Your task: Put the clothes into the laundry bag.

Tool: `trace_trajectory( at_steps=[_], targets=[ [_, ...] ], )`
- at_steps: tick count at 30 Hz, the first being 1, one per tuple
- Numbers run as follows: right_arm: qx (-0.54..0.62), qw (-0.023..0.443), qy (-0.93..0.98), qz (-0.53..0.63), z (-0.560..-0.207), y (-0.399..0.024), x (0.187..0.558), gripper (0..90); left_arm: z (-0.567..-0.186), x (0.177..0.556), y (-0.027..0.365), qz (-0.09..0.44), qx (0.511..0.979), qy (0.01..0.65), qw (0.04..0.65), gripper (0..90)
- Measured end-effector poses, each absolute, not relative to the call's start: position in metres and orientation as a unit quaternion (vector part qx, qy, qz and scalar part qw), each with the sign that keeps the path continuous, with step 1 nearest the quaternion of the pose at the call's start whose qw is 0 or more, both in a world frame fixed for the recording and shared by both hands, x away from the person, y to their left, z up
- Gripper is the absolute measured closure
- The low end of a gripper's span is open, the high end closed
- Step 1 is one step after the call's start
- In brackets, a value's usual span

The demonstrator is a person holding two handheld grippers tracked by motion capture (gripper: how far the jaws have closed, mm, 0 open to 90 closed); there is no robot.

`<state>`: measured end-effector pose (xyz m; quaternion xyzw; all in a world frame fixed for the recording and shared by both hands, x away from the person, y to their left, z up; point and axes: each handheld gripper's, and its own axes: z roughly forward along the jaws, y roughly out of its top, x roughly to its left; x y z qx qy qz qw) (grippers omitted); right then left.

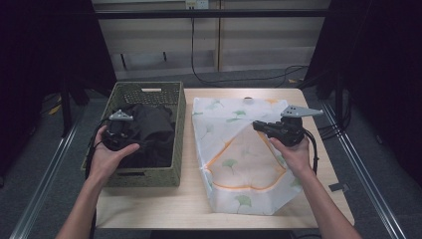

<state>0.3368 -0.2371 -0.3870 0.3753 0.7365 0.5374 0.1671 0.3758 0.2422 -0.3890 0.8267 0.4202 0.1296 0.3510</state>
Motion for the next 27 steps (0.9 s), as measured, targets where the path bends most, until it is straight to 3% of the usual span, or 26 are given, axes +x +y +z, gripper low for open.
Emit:
trace_trajectory(
  at_steps=[6,14,21,27],
  targets=[
    [0.375,0.165,0.74,0.533,-0.39,-0.237,0.338,89.7,-0.402,0.393,0.221,0.114,0.85,0.414,0.306,2.2],
    [0.377,0.162,0.744,0.528,-0.394,-0.237,0.339,89.7,-0.416,0.418,0.227,0.11,0.865,0.413,0.262,2.0],
    [0.38,0.163,0.743,0.526,-0.395,-0.239,0.339,89.7,-0.428,0.414,0.215,0.128,0.898,0.371,0.198,0.0],
    [0.378,0.166,0.744,0.525,-0.395,-0.238,0.338,89.6,-0.438,0.414,0.211,0.141,0.906,0.356,0.181,0.0]
  ],
)
